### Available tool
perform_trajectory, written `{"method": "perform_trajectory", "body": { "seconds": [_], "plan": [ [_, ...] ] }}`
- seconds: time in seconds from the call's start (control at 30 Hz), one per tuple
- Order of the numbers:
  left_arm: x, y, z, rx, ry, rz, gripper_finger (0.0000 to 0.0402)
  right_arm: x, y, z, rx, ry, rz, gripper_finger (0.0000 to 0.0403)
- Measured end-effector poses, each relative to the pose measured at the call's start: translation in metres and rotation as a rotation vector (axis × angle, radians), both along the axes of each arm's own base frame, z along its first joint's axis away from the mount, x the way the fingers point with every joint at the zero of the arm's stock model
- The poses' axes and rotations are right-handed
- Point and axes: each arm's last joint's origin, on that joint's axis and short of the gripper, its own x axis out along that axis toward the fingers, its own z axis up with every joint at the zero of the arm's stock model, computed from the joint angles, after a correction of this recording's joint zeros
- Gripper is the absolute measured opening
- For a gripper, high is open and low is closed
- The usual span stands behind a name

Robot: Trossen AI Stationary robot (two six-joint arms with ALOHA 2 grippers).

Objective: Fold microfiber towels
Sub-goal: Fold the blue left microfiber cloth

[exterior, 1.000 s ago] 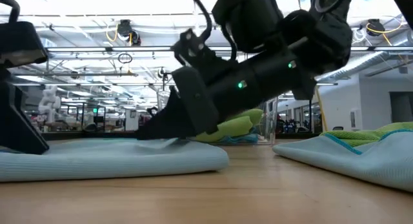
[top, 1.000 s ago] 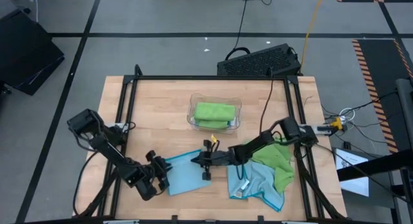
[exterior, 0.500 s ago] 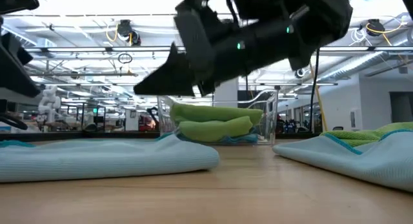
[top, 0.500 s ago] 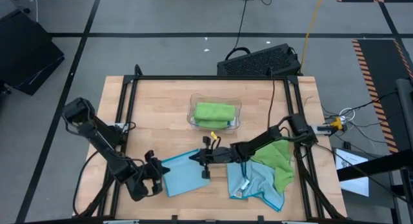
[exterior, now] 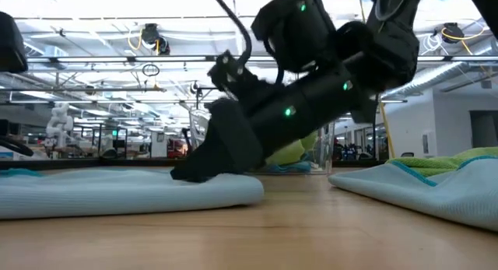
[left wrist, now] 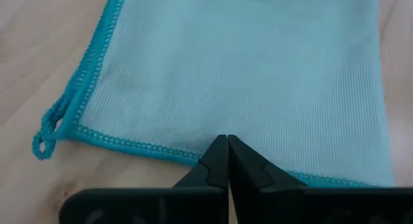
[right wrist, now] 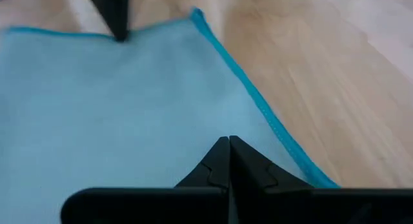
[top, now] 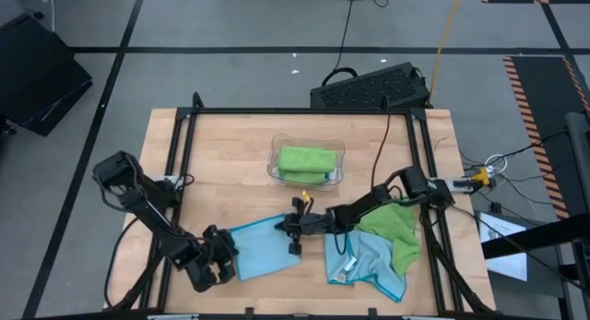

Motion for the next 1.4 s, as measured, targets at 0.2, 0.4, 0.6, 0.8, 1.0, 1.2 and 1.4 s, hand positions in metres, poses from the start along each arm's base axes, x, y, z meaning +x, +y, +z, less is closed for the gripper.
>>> {"method": "perform_trajectory", "body": {
  "seconds": [0.2,0.4,0.6,0.8,1.0,1.2,1.4],
  "plan": [
    [0.002,0.01,-0.006,0.093,0.047,0.024,0.0014,-0.008,0.015,0.025,-0.013,0.026,0.045,0.0],
    [0.005,0.026,-0.008,0.35,0.097,-0.124,0.0004,-0.02,0.038,0.055,-0.006,0.01,0.108,0.0],
    [0.003,0.041,0.01,0.314,0.205,-0.147,0.0027,-0.037,0.054,0.066,-0.027,0.084,0.083,0.0001],
    [-0.002,0.037,0.049,0.224,-0.019,-0.188,0.0032,-0.044,0.058,0.057,-0.07,0.134,-0.035,0.0006],
    [0.009,0.012,0.07,0.216,-0.34,-0.28,0.0037,-0.05,0.05,0.046,-0.078,0.167,-0.07,0.0006],
    [0.033,-0.006,0.064,0.249,-0.431,-0.375,0.0099,-0.054,0.048,0.041,-0.128,0.188,-0.036,0.0006],
    [0.058,-0.018,0.045,0.315,-0.294,-0.449,0.0181,-0.054,0.05,0.04,-0.156,0.205,0.043,0.0006]
  ]
}}
